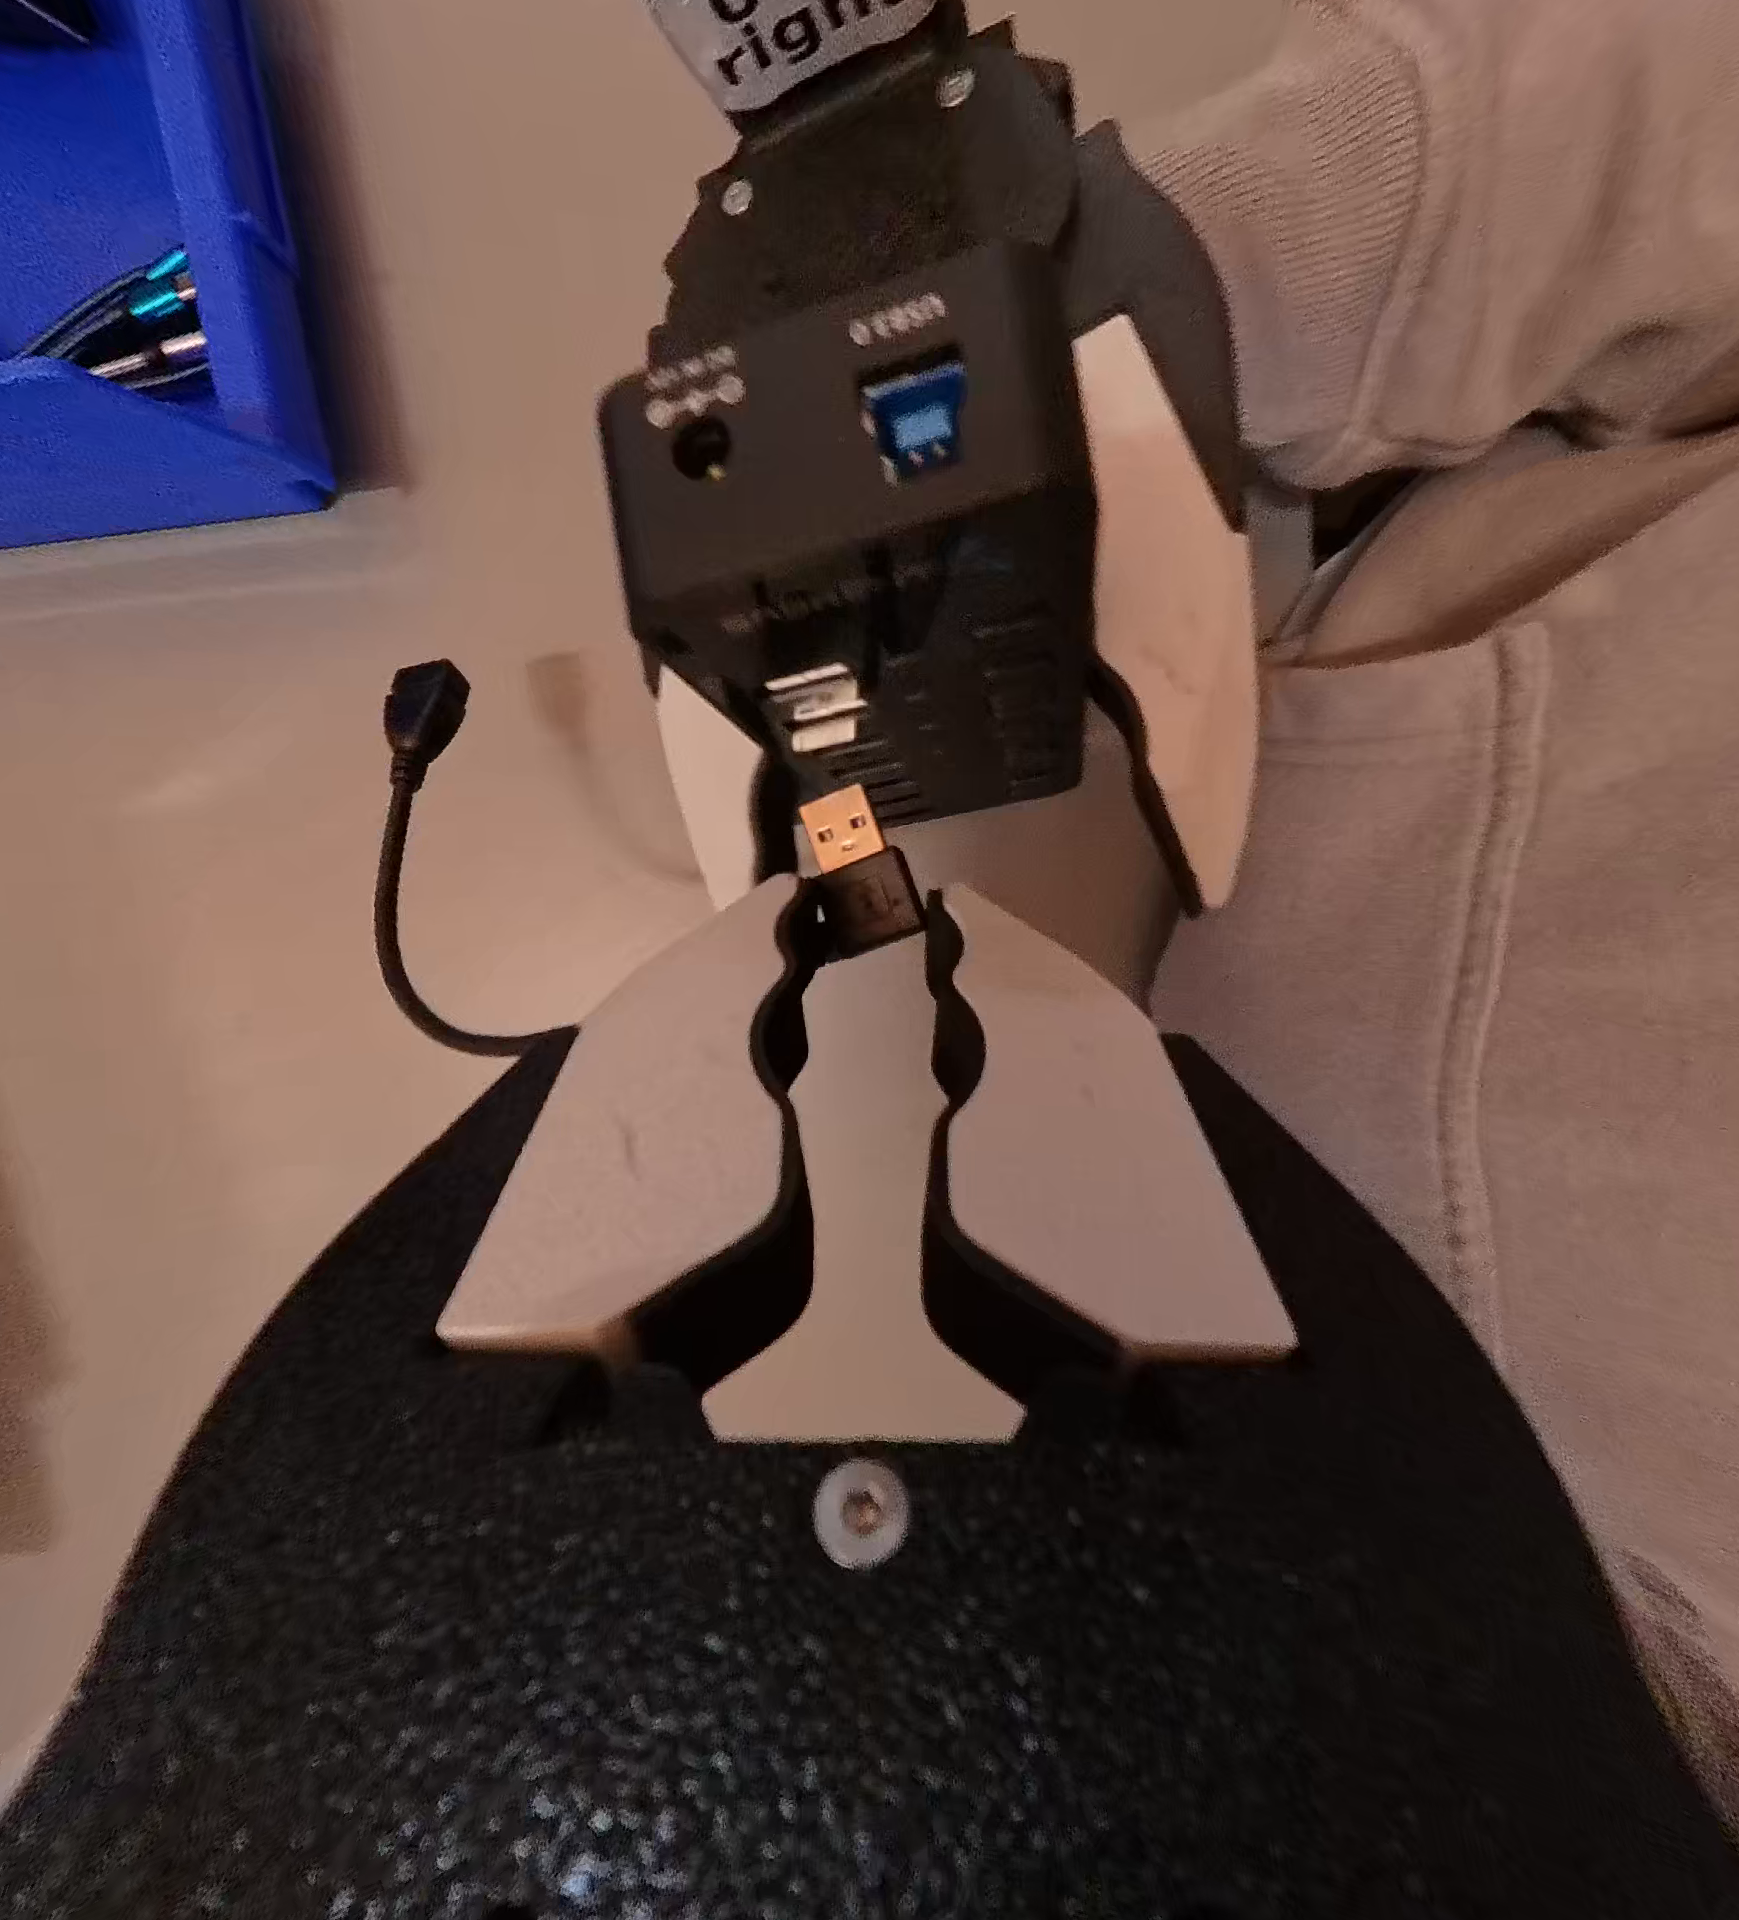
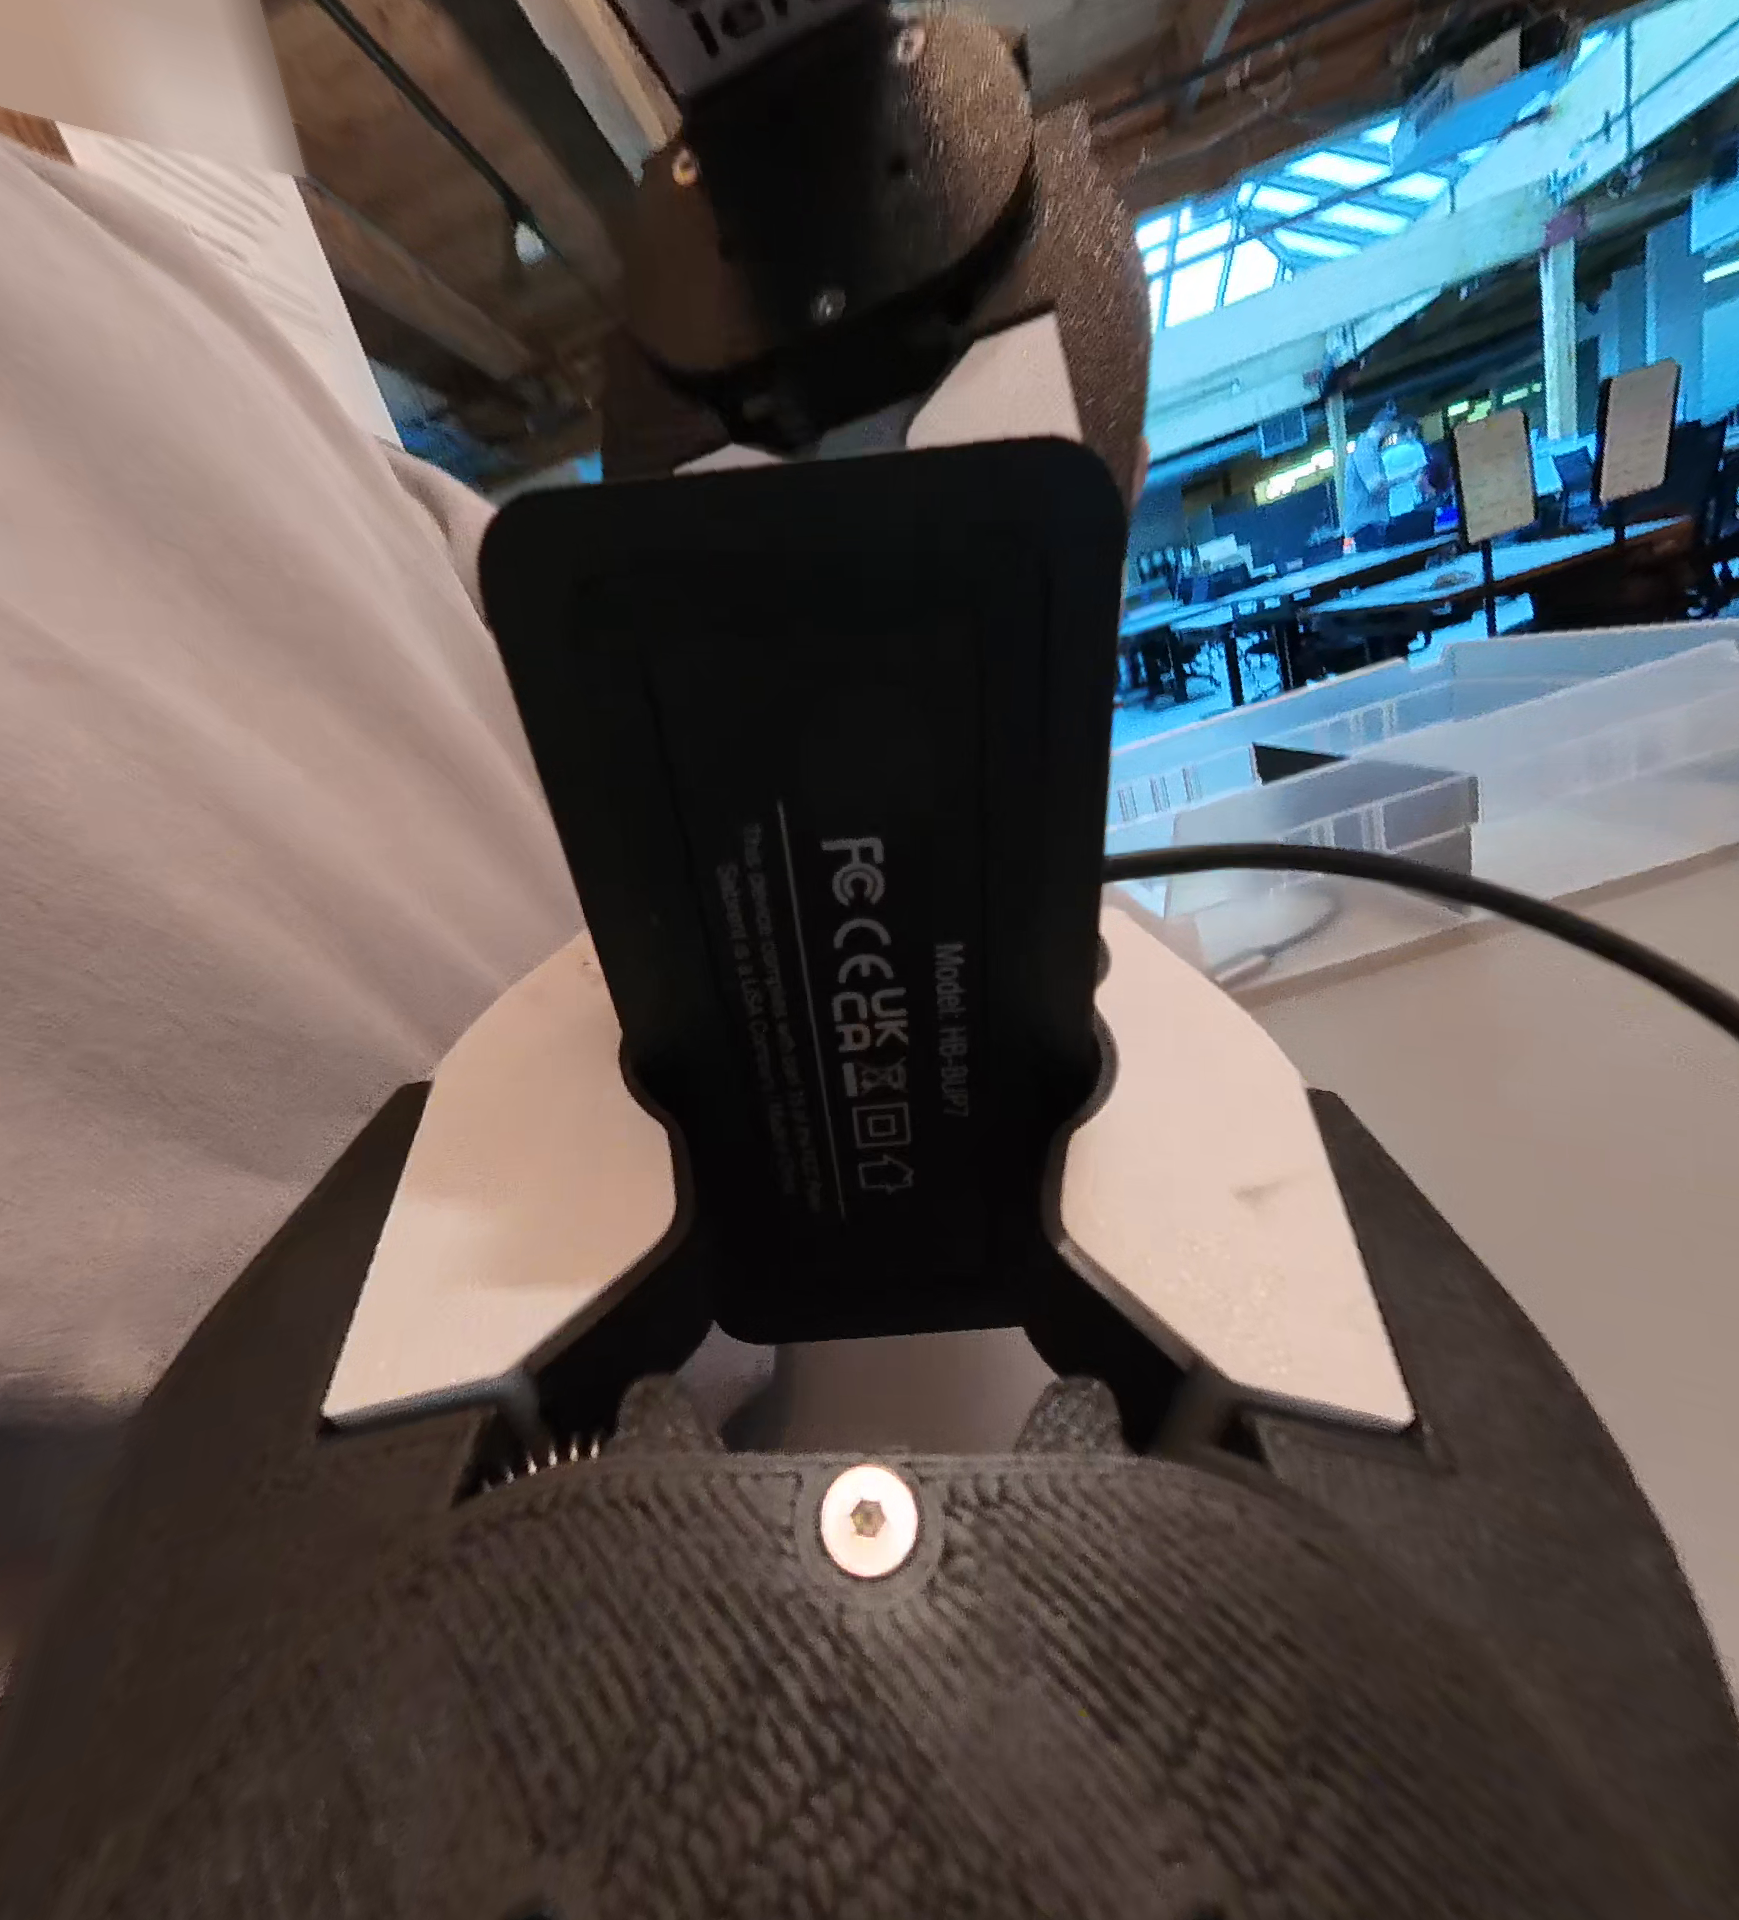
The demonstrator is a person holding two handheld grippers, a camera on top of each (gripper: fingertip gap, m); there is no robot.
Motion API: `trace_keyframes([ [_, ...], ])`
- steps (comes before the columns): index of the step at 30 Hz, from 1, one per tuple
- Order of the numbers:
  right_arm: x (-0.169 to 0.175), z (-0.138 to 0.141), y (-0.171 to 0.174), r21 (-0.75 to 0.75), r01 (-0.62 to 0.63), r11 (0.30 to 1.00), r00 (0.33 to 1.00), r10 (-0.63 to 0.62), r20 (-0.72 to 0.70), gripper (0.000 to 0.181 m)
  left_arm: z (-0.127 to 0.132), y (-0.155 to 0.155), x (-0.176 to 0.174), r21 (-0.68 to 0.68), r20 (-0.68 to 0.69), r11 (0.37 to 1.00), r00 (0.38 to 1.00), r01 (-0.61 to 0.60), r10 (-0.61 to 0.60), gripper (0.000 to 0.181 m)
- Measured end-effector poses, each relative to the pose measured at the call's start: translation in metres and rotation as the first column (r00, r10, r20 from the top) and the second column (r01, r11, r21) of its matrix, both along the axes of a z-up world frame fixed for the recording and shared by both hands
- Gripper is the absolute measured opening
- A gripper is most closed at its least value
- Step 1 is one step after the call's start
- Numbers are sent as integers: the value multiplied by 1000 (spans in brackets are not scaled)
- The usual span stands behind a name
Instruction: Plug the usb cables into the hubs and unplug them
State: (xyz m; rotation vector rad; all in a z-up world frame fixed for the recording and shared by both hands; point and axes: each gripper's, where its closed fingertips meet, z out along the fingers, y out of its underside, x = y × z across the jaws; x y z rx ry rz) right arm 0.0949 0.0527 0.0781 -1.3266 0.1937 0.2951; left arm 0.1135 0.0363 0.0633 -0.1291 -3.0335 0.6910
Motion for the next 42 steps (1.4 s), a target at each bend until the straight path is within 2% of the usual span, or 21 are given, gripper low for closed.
trace_keyframes([
  [1,0,-2,2,-20,5,1000,1000,-4,9,75,-2,1,2,9,11,1000,1000,-3,3,19],
  [9,0,-7,3,-41,3,999,1000,-3,1,75,-4,-2,-10,-30,-39,998,997,64,-65,19],
  [12,-2,-10,4,-61,-10,998,1000,10,2,74,-5,0,-6,-14,-26,999,998,52,-52,19],
  [17,-5,-12,7,-77,-29,997,1000,29,-6,75,-7,3,-9,33,5,994,994,108,-109,19],
  [21,-3,-17,8,-118,-31,993,999,29,-23,74,-8,2,-6,31,-8,995,996,93,-93,19],
  [26,-9,-8,9,-77,-74,994,997,72,-37,74,-5,2,-8,8,63,982,980,188,-189,19],
  [31,-11,-29,19,-301,-54,952,997,69,39,74,-13,10,-9,53,3,979,980,198,-199,18],
  [35,-6,-25,16,-329,-15,944,997,38,62,74,-7,5,-8,3,-86,995,992,98,-98,17],
  [40,-1,-29,18,-381,34,924,995,3,95,73,-8,0,-3,25,-36,1000,999,15,-14,16],
  [42,0,-30,17,-378,37,925,995,1,102,74,-9,-2,-3,-1,-29,1000,999,27,-27,16],
])
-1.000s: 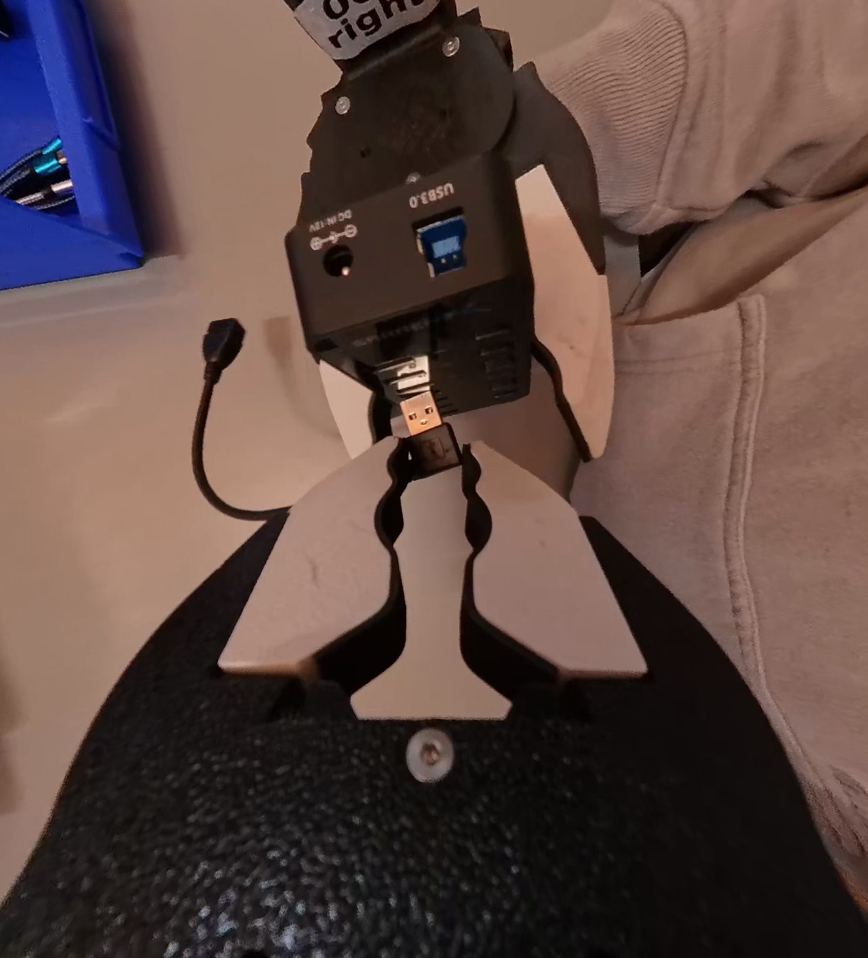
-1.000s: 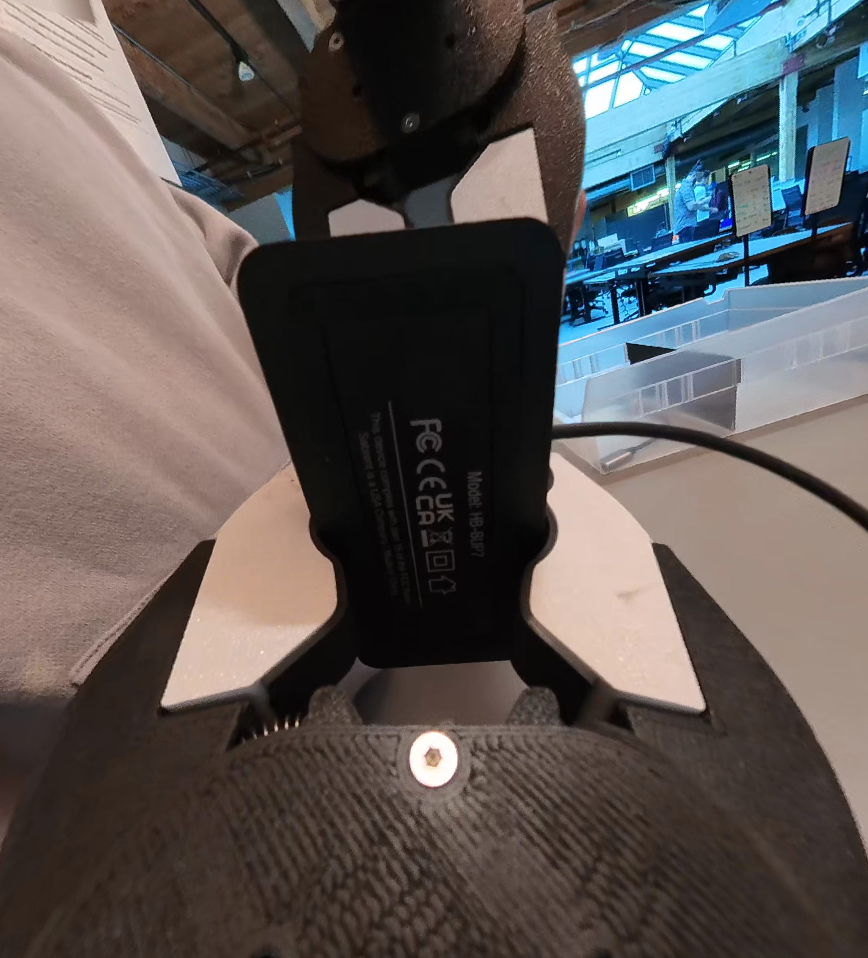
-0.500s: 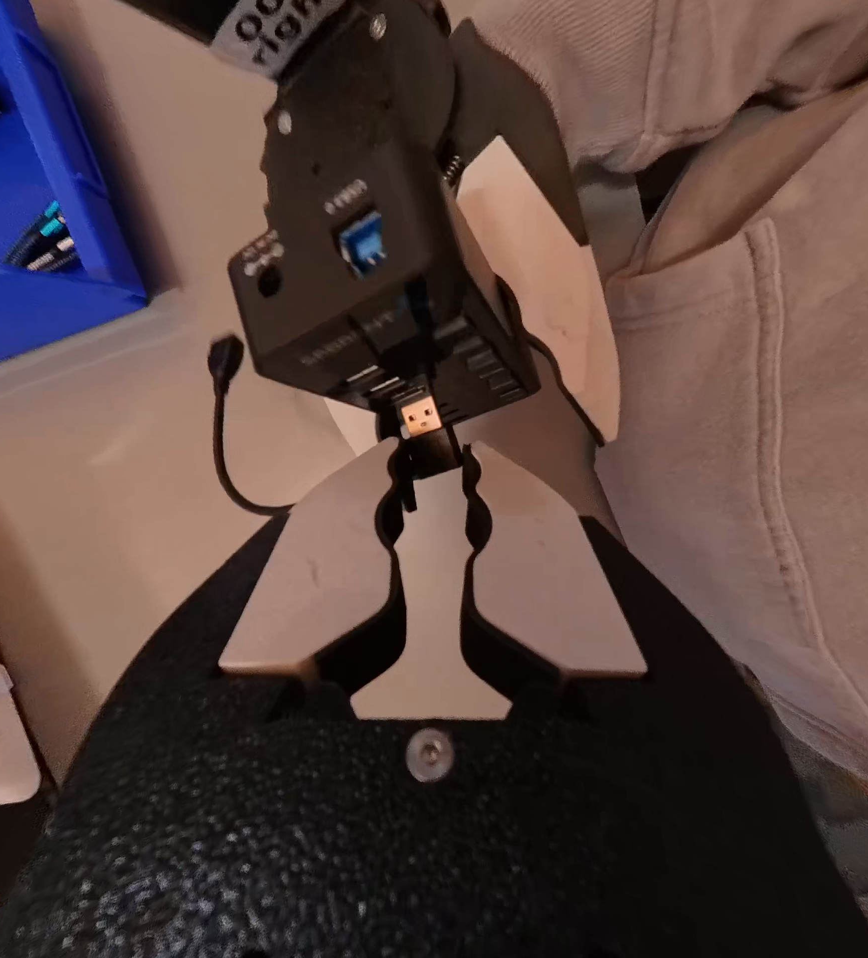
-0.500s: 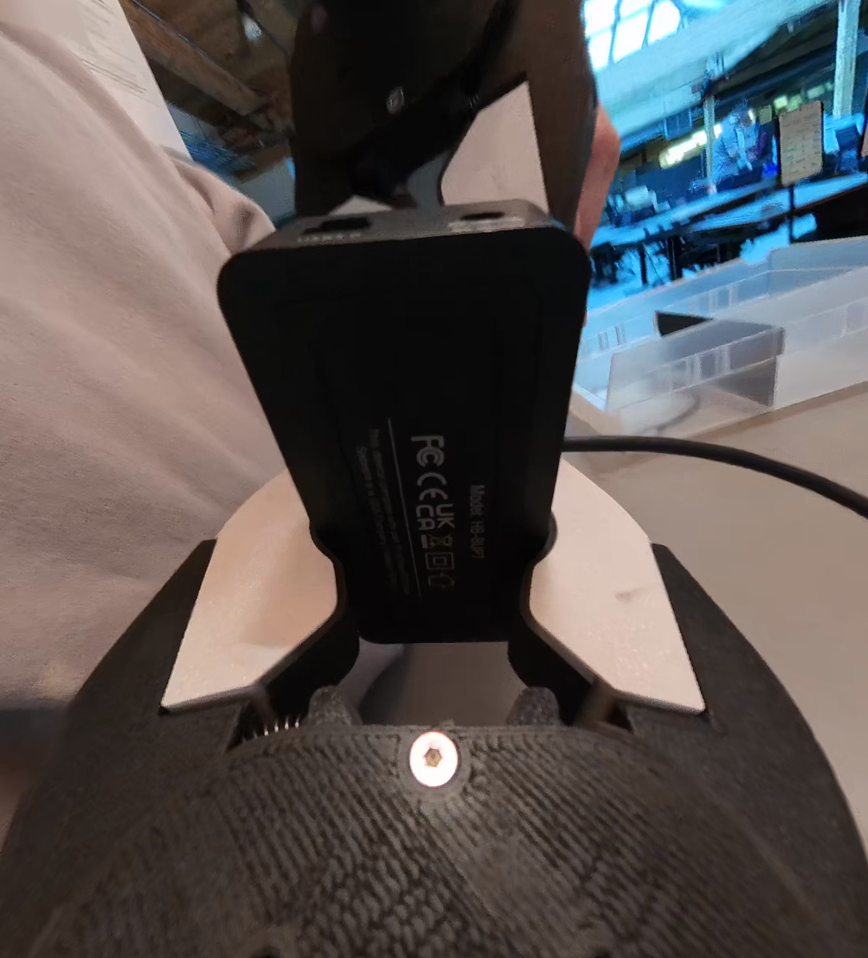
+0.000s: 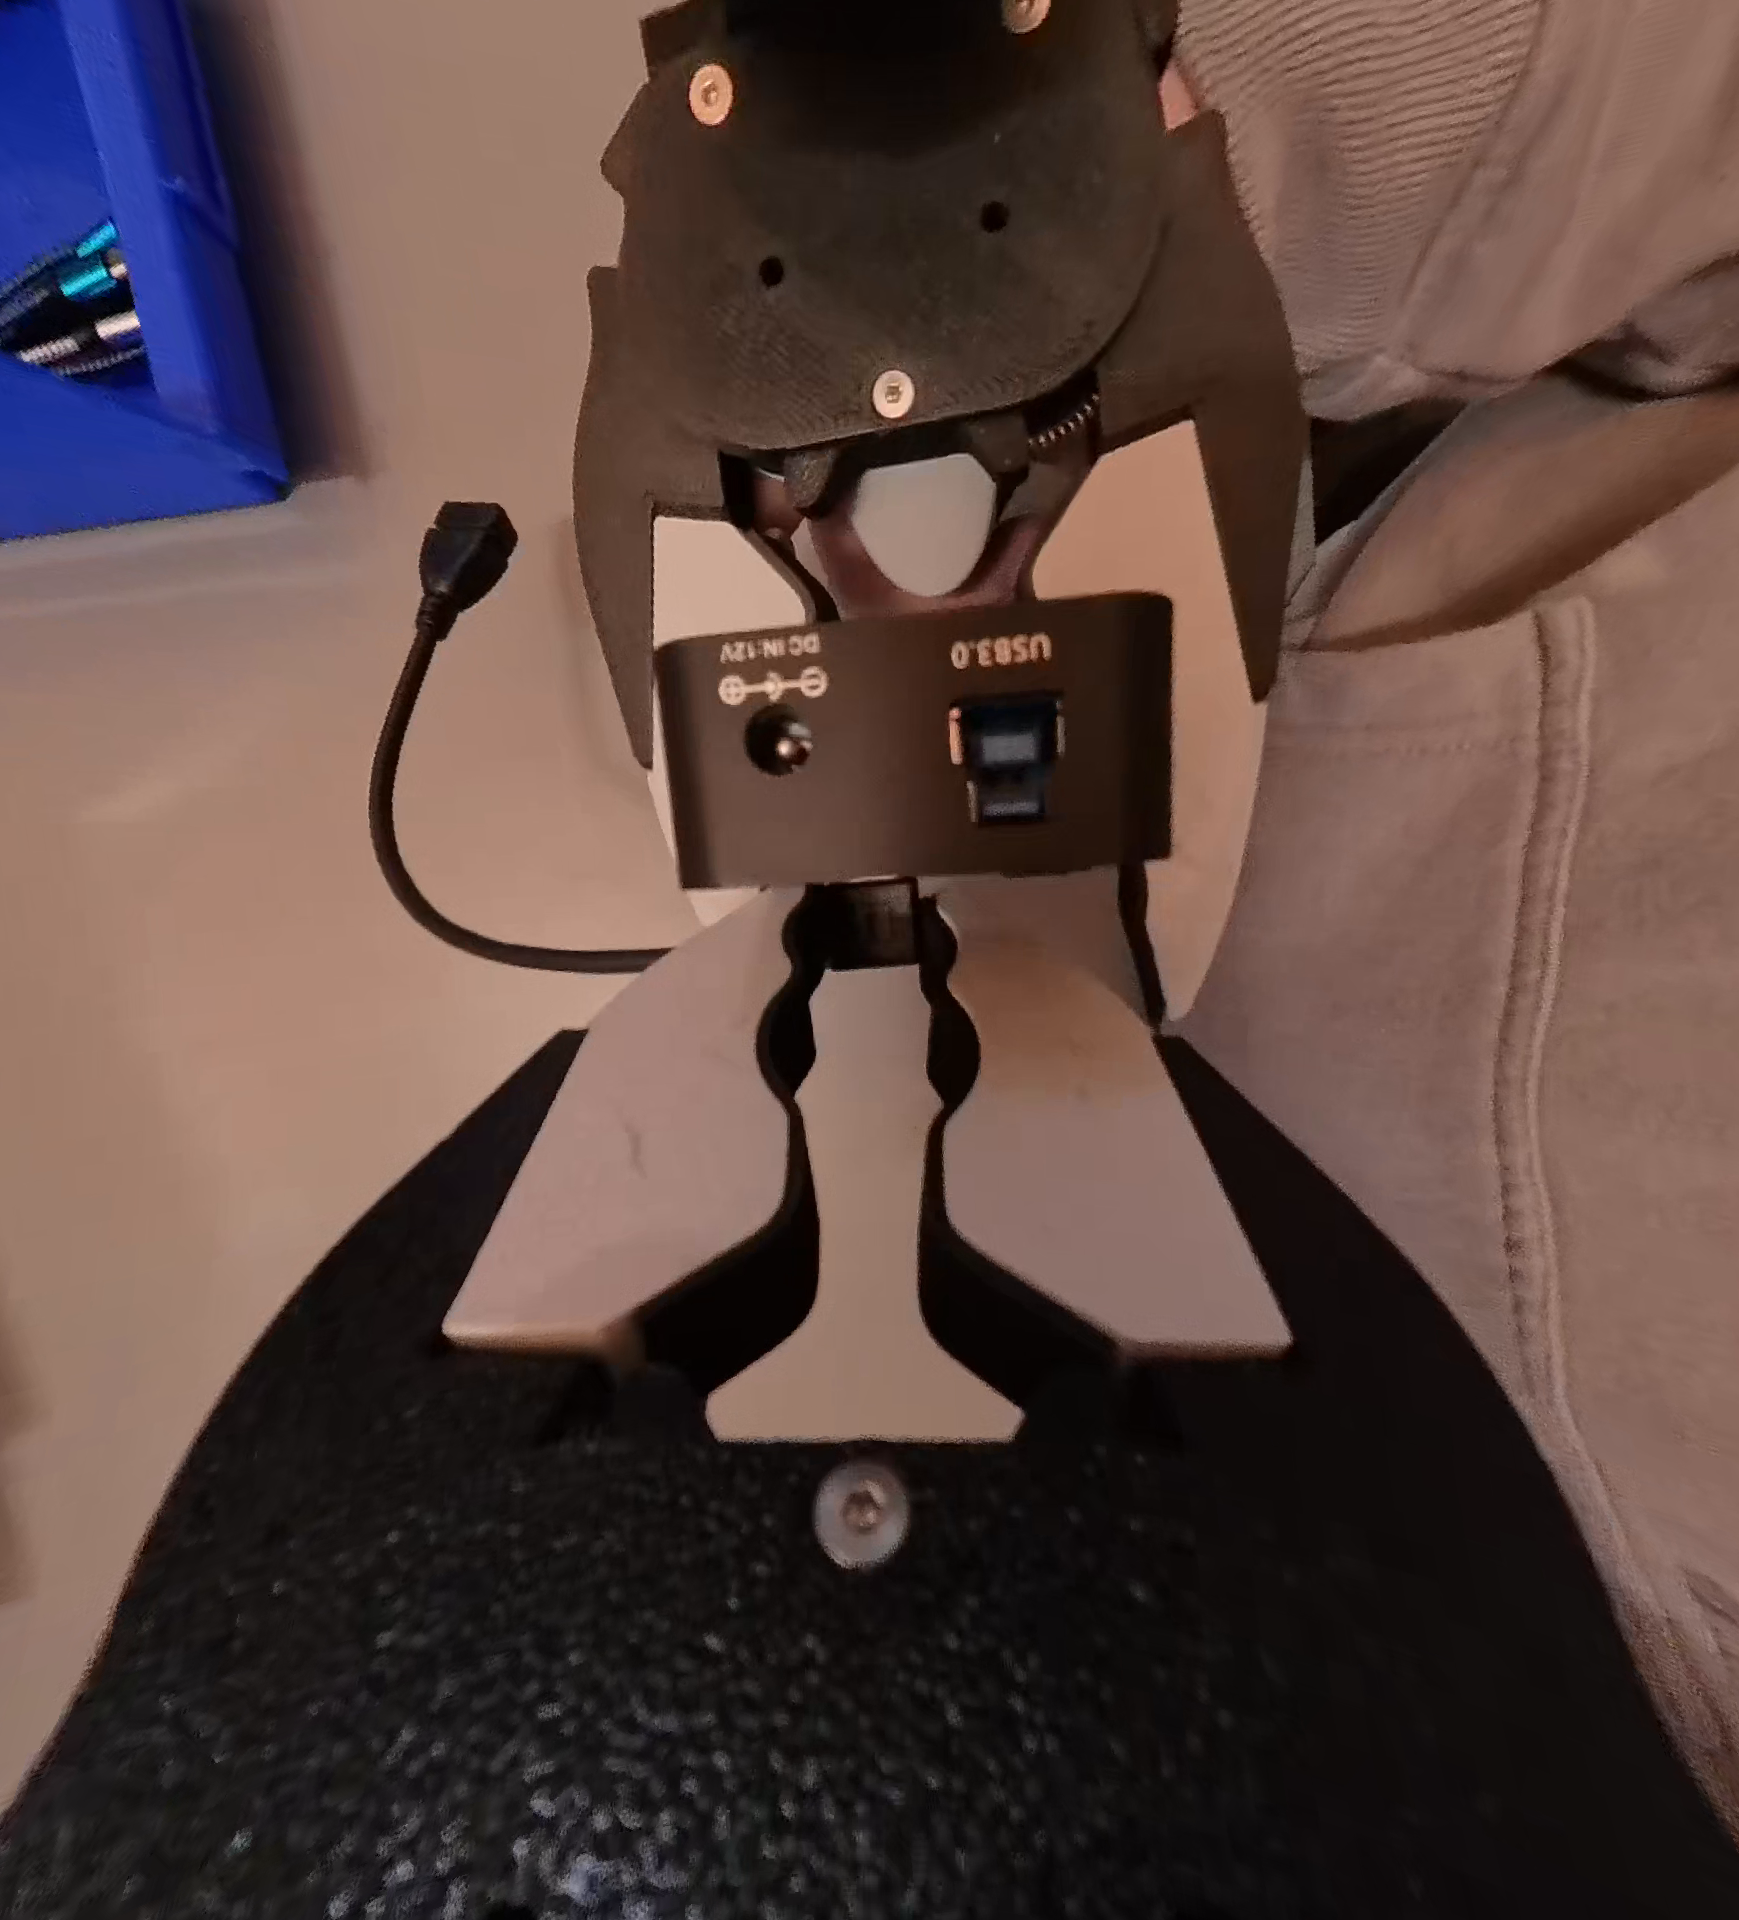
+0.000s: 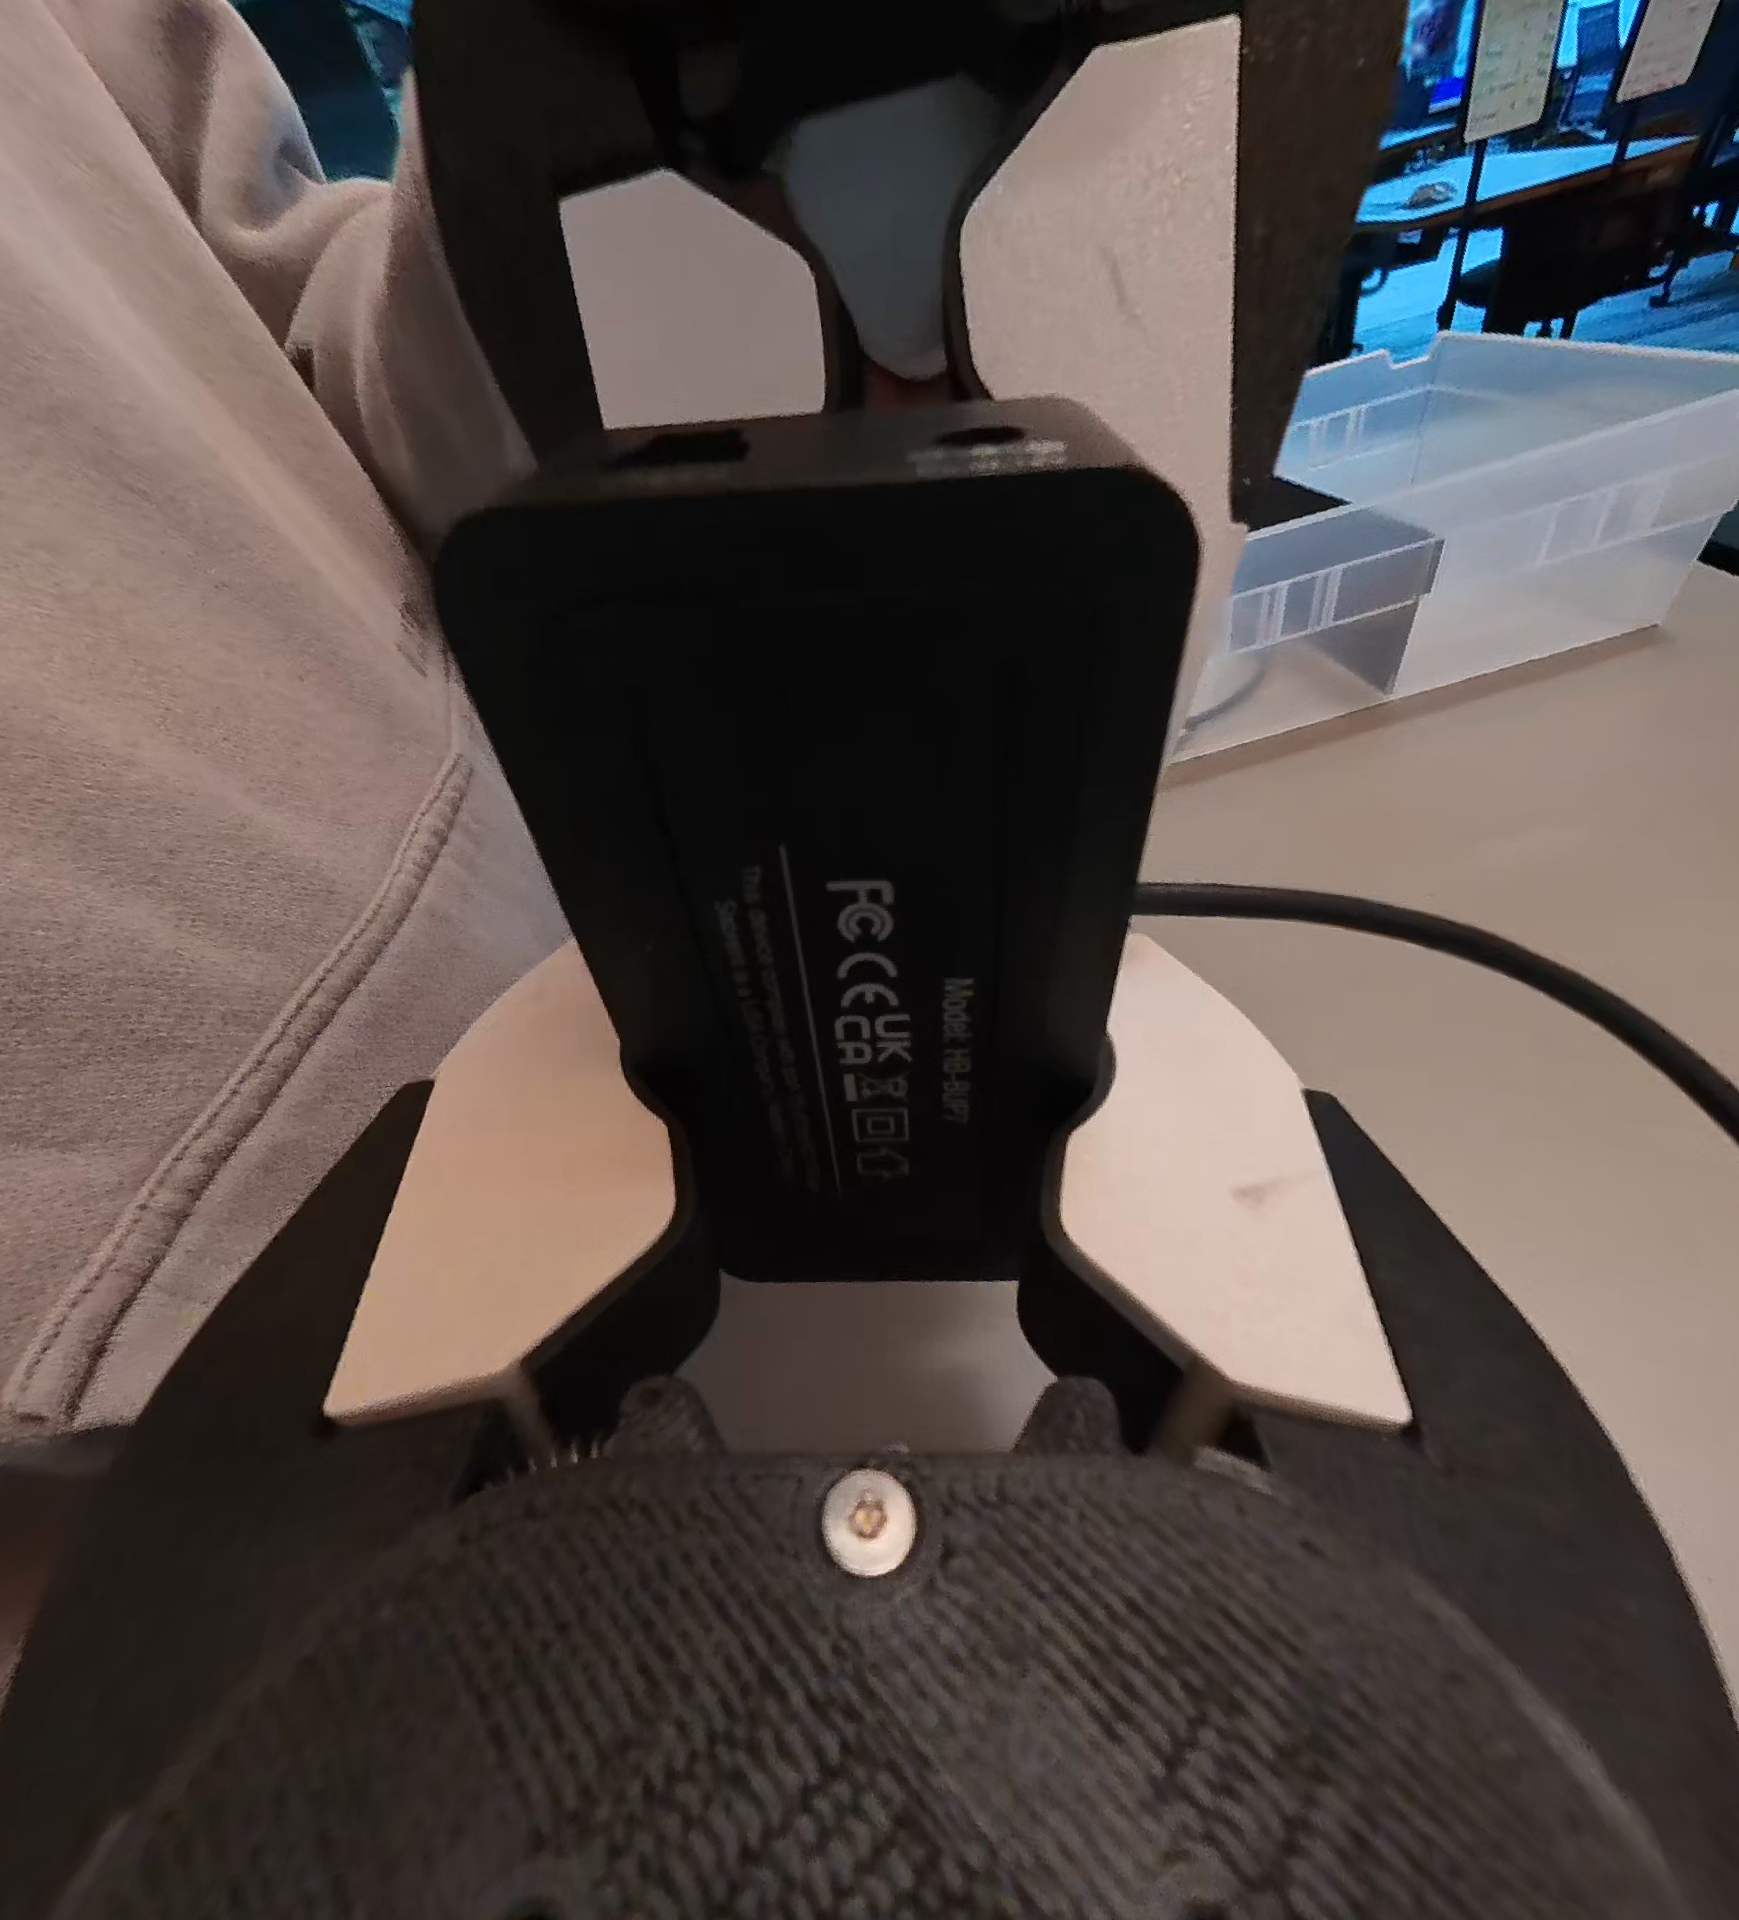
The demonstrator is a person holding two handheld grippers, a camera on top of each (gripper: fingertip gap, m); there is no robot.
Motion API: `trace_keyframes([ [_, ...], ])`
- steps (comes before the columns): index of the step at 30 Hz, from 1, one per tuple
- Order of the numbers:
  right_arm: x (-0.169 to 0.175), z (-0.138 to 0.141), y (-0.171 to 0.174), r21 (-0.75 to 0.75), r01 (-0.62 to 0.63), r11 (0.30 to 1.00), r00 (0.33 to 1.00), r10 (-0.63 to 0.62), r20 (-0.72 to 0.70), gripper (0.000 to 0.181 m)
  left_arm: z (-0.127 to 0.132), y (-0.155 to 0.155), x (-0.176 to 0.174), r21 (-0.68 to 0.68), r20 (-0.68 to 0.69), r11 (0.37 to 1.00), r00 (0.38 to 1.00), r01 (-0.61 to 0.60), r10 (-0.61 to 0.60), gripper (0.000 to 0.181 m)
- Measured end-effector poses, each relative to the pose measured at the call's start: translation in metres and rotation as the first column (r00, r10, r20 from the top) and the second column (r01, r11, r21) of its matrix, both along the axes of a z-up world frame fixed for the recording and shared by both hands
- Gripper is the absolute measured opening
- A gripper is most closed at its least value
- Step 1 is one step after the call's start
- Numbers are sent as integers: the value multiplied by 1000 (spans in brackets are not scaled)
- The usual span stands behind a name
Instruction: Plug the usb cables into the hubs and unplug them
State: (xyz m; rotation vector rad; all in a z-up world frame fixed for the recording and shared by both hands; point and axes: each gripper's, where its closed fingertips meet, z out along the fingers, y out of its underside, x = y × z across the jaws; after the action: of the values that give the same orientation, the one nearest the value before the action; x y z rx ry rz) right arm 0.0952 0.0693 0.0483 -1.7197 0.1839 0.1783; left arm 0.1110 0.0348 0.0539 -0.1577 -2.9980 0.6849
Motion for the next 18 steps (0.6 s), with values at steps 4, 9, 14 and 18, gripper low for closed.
trace_keyframes([
  [4,5,3,1,52,31,998,999,-32,6,74,1,-2,2,-94,-26,995,1000,-12,9,16],
  [9,6,6,0,61,56,997,996,-60,61,74,13,1,4,-198,-11,979,999,-49,48,21],
  [14,19,15,-18,120,150,981,981,-162,102,74,24,19,24,-300,-97,885,934,-357,344,26],
  [18,25,23,-24,163,195,967,961,-221,163,74,13,12,12,-322,-509,746,771,-583,383,25],
])
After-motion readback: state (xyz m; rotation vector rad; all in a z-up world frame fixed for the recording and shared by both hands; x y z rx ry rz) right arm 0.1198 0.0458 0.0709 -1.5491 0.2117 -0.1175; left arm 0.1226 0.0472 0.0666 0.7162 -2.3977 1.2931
